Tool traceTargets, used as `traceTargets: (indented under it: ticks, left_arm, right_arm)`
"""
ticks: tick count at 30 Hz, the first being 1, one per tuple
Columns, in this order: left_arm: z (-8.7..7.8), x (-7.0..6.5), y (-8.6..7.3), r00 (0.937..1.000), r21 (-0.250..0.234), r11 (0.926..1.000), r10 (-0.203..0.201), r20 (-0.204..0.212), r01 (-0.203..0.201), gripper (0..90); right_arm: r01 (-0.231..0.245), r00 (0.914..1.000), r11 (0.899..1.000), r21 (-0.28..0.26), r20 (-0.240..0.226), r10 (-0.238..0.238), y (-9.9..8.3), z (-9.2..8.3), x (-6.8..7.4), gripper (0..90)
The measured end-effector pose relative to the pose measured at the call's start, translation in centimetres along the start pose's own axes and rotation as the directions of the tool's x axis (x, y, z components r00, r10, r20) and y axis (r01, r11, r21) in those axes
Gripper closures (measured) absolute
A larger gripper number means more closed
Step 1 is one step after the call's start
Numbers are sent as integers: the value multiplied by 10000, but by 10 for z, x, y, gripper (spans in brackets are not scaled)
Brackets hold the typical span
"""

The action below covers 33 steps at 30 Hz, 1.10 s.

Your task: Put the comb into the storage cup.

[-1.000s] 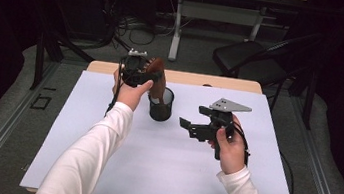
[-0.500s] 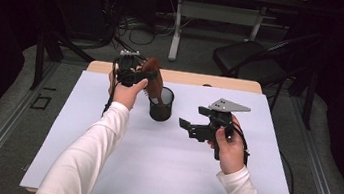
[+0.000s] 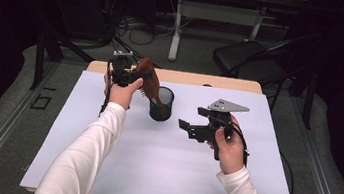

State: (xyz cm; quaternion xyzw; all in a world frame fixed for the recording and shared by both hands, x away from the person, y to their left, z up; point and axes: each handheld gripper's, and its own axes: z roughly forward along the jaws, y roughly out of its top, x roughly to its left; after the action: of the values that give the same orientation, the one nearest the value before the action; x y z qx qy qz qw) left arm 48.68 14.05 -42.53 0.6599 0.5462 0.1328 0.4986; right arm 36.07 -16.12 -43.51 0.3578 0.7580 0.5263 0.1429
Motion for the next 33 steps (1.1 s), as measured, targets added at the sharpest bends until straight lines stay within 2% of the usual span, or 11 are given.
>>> traceTargets:
  ticks: [9,18,33]
  left_arm:
    - [-2,6,-2,9995,-63,9995,-295,-82,295,465]
    - [-3,16,-5,9968,-121,9967,-802,-59,801,457]
    - [-5,25,-7,9923,-103,9923,-1232,90,1233,454]
  right_arm:
    - [-2,10000,10000,21,-26,2,-1,1,0,145]
    - [-24,10000,10000,40,-13,25,-1,1,-1,145]
    - [-45,10000,10000,23,-8,45,-1,0,-1,145]
